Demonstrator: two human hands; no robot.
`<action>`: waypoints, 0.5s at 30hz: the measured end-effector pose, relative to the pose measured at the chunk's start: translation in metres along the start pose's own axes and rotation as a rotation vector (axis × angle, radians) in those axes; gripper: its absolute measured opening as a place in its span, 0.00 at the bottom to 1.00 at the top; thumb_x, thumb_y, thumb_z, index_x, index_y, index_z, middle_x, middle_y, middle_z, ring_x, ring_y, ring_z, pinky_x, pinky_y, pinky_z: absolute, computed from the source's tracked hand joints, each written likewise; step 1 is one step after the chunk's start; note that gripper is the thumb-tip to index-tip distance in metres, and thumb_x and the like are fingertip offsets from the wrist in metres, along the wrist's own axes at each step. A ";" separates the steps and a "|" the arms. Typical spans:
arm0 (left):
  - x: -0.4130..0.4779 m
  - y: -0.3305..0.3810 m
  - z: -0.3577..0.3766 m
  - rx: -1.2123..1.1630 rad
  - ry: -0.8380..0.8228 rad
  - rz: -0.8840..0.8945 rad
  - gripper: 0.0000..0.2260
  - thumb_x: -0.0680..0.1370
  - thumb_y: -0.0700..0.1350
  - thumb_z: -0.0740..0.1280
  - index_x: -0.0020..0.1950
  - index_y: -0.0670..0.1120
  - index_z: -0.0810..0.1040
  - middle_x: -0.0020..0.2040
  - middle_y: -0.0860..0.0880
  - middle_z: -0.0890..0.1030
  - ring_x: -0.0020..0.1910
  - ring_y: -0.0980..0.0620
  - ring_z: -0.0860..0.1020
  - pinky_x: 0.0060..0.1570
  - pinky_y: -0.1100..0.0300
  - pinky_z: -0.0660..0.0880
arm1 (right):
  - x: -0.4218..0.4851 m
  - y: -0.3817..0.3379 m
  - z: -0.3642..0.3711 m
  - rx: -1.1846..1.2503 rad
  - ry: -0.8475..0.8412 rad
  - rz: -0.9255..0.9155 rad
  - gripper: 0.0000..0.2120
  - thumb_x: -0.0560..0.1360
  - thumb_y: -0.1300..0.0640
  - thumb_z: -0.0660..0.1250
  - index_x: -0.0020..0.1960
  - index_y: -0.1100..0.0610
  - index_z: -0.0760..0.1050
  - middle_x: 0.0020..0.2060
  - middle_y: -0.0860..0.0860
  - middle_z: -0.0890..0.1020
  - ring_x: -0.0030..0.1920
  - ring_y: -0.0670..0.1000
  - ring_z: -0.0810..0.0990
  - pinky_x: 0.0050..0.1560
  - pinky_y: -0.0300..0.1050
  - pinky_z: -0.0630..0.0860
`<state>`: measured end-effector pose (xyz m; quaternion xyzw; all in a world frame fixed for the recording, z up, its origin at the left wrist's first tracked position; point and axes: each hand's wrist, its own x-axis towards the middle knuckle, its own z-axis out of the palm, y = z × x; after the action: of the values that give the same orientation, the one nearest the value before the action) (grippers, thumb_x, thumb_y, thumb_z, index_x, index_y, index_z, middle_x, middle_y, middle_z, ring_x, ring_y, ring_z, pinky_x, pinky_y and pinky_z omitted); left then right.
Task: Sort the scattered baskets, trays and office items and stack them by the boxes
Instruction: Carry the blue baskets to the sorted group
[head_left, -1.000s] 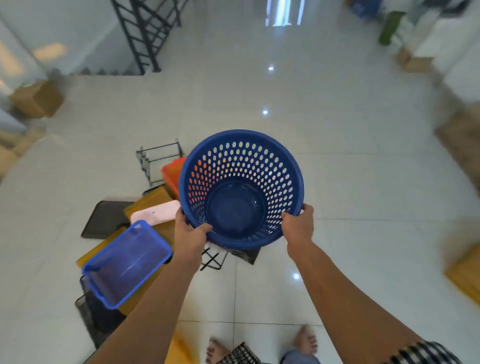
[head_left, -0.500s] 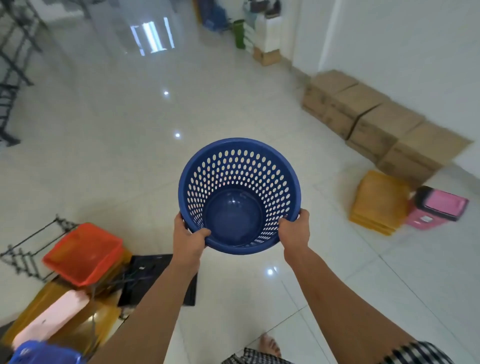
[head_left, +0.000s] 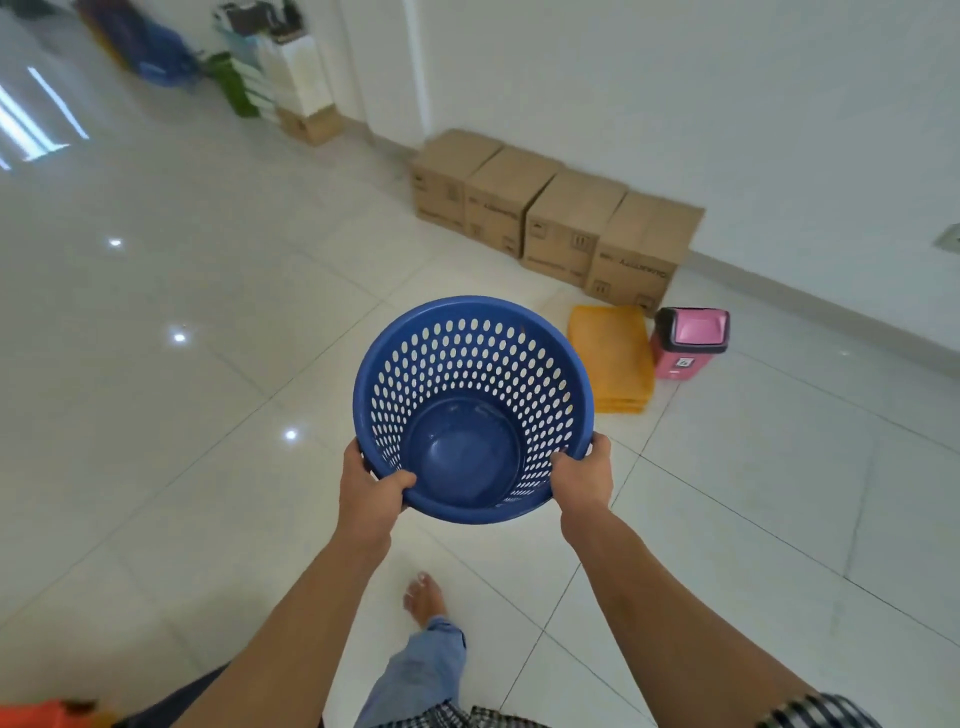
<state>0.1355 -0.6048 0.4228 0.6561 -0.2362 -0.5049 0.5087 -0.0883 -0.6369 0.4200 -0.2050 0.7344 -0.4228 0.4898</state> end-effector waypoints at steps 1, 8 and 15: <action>0.013 0.002 0.006 0.003 -0.014 -0.011 0.30 0.73 0.27 0.69 0.69 0.53 0.69 0.60 0.49 0.79 0.56 0.47 0.81 0.39 0.57 0.82 | 0.009 -0.004 0.005 0.005 0.016 0.001 0.17 0.77 0.62 0.64 0.60 0.44 0.66 0.45 0.46 0.79 0.43 0.48 0.79 0.31 0.40 0.72; 0.111 0.037 0.027 0.074 -0.082 -0.056 0.30 0.74 0.27 0.69 0.69 0.53 0.68 0.60 0.48 0.78 0.55 0.47 0.81 0.41 0.55 0.82 | 0.063 -0.039 0.061 0.030 0.090 0.037 0.17 0.76 0.64 0.62 0.60 0.47 0.69 0.46 0.49 0.80 0.45 0.52 0.80 0.35 0.45 0.76; 0.197 0.083 0.056 0.121 -0.172 -0.061 0.30 0.73 0.28 0.70 0.68 0.53 0.69 0.60 0.48 0.78 0.56 0.46 0.80 0.44 0.53 0.82 | 0.109 -0.081 0.103 0.108 0.152 0.023 0.18 0.76 0.62 0.65 0.60 0.45 0.69 0.44 0.47 0.81 0.45 0.51 0.81 0.36 0.45 0.77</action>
<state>0.1762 -0.8215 0.4166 0.6468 -0.2888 -0.5594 0.4305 -0.0528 -0.8031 0.4103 -0.1370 0.7480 -0.4704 0.4478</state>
